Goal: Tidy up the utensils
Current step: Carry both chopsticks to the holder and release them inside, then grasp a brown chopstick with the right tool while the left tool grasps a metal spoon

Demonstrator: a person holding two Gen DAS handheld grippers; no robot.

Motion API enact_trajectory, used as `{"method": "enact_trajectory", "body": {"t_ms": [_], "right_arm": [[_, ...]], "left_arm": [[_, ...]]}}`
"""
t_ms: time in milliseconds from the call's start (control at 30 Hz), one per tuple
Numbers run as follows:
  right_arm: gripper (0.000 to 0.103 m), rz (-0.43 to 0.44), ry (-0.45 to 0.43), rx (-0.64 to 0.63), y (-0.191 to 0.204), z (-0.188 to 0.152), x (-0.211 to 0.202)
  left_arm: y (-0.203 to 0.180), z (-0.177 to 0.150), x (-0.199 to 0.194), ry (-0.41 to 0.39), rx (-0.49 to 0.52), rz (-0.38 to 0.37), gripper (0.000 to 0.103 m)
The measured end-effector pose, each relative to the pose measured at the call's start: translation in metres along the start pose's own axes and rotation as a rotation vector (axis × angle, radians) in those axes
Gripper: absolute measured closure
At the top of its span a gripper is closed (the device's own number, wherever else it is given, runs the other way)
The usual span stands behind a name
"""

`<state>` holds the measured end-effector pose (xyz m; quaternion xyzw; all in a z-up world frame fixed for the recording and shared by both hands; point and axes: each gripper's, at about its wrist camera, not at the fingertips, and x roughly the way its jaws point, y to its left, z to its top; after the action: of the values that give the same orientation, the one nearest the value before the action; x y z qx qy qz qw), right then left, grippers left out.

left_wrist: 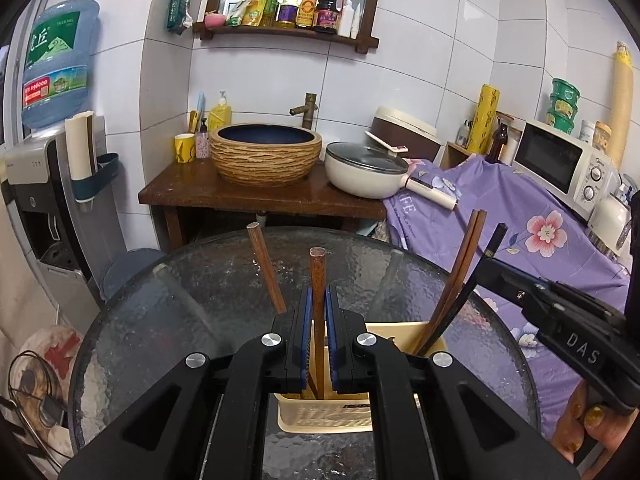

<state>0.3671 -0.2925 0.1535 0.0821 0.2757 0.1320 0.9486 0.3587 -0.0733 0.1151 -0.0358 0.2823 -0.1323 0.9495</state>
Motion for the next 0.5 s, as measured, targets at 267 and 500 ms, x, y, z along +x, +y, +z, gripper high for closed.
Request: {"method": "enact_trajectory", "body": {"t_ms": [267, 500], "right_arm": [[0.091, 0.014, -0.003, 0.027, -0.007, -0.001, -0.002], [0.049, -0.007, -0.064, -0.045, -0.003, -0.015, -0.025]], "left_arm": [[-0.001, -0.001, -0.002, -0.012, 0.021, 0.009, 0.078], [-0.006, -0.018, -0.026, -0.075, 0.042, -0.014, 0.038]]}}
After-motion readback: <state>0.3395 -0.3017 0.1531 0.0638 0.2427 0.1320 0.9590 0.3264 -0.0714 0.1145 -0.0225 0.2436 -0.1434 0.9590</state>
